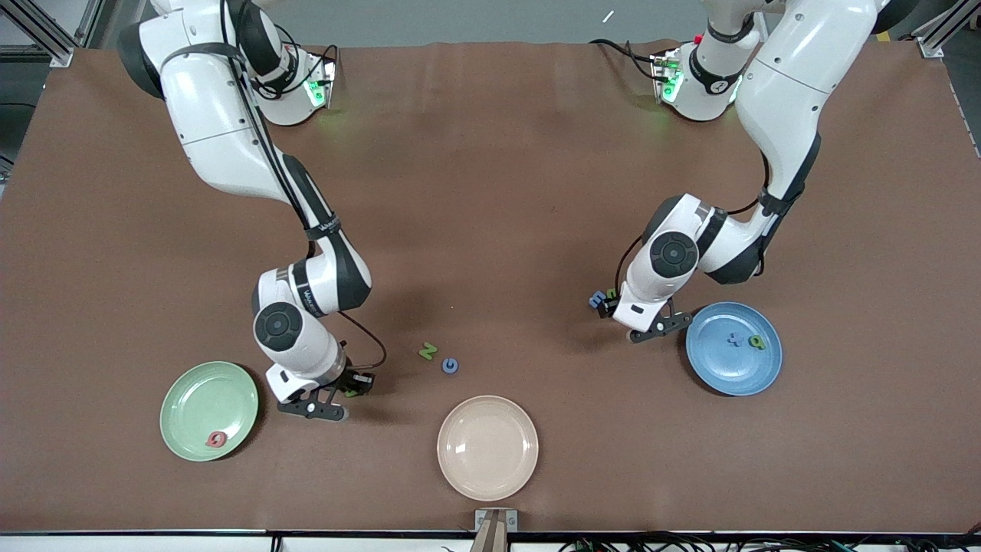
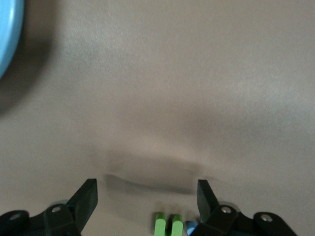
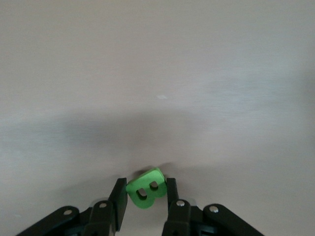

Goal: Sort upper and lower case letters into plates
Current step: 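Place the B on the green plate while the left gripper reaches the u and m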

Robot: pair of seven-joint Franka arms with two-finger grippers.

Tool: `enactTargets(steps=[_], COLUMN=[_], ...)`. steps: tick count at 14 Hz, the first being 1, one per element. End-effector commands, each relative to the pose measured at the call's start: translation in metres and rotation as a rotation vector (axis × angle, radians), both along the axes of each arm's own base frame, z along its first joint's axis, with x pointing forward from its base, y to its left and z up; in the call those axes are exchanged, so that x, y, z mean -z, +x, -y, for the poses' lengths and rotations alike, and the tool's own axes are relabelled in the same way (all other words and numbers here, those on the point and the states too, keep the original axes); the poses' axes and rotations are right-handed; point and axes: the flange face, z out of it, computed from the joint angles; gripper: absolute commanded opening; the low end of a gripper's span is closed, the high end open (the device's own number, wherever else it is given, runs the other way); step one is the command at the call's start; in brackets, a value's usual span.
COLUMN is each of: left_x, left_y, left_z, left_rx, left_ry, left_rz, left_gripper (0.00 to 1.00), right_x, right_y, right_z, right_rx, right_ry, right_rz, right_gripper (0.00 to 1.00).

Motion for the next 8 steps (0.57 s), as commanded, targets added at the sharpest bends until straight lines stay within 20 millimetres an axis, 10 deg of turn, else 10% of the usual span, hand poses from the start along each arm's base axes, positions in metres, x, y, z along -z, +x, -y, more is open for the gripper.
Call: enactTargets(steps=[1,3,8], left_x=[-0.014,-0.023,-0.013], left_y=[0.007,0.009,-0.003], left_z=[0.010,0.030,0.055], left_rx=[-0.036,-0.078,-0.094], left_ry=[0.004,-0.009,-0.009], left_rz=[0.042,0.065,0.053], left_gripper=[0.90,0.90,0.91], right_x=[-0.048,-0.076,-0.071], right_y=[0.018,0.029,0.036], right_z=[0.046,0.104,0.248], right_rx=[-0.070,-0.174,-0.450], right_ry=[-0.023,-0.031,-0.057], right_rz=[-0.044,-0.029,-0.034], right_gripper=[0.01,0.01,0.10])
